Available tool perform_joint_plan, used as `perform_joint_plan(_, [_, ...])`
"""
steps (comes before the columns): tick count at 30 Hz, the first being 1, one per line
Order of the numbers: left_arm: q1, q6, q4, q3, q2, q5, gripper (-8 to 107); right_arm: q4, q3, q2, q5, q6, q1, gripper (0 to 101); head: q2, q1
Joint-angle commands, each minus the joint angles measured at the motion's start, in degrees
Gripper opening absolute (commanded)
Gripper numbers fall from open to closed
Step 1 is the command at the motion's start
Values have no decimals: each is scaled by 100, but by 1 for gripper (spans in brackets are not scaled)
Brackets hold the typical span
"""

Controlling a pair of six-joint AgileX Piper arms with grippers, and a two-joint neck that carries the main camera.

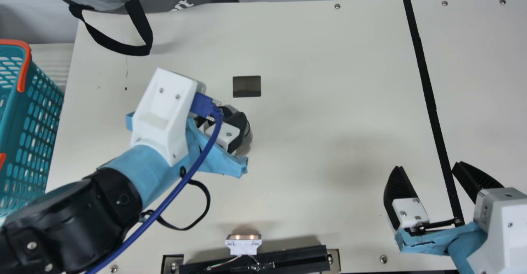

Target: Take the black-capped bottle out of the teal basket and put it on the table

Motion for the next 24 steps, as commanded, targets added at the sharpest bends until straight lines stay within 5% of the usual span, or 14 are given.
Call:
perform_joint_plan(1, [-44,-74,61,9,14,13,0,0,0,0,0,0,0,91,47,-21])
perform_joint_plan(24, [-172,-591,411,240,51,32,0,-6,0,0,1,0,0,91,47,-21])
